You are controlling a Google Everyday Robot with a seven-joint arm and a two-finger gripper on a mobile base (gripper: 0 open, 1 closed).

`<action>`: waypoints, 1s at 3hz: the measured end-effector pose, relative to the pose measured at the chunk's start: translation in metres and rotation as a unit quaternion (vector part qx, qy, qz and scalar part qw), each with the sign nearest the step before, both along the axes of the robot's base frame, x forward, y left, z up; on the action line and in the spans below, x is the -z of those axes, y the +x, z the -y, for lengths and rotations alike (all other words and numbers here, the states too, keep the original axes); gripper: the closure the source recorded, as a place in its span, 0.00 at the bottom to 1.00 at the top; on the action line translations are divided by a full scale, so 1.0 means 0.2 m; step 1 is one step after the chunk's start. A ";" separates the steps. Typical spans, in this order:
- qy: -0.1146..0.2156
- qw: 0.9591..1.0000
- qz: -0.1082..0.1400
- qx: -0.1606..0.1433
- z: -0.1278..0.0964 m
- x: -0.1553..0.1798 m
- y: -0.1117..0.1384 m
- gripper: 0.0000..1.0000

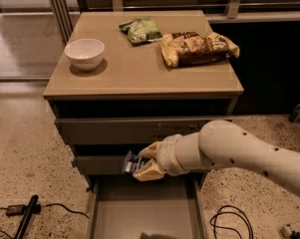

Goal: Place rxbar blueberry into bottom drawer

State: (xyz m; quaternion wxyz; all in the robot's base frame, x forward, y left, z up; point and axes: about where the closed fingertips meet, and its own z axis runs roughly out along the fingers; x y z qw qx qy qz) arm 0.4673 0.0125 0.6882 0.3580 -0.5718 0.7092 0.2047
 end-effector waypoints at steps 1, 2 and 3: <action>-0.017 1.000 0.009 0.017 -0.02 0.26 0.02 1.00; -0.017 0.999 0.002 0.043 0.01 0.49 0.09 1.00; -0.012 0.999 -0.001 0.039 -0.03 0.53 0.07 1.00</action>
Offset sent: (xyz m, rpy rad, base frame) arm 0.0279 -0.0108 -0.1483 -0.0369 0.0252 -0.1406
